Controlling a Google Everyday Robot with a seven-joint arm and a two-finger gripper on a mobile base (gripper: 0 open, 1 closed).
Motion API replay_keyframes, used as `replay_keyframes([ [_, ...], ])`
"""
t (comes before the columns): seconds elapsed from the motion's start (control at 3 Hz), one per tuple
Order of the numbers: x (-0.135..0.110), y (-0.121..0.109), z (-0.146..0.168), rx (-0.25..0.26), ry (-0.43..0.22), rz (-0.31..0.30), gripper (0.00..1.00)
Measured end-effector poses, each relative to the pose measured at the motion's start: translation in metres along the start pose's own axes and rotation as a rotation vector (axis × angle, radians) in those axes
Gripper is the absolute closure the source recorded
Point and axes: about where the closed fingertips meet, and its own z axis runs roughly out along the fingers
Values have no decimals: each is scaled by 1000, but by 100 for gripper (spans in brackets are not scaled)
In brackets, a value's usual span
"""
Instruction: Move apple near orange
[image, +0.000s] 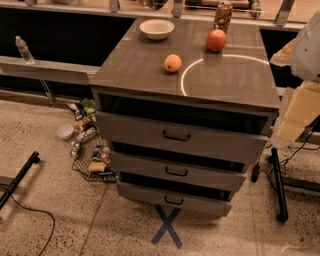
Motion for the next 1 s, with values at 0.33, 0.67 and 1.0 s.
replay_keyframes([
  [0.33,0,0,0,0,0,0,0],
  [0.67,3,-18,13,31,-35,21,0],
  [1.0,16,-57,39,80,-139,81,0],
])
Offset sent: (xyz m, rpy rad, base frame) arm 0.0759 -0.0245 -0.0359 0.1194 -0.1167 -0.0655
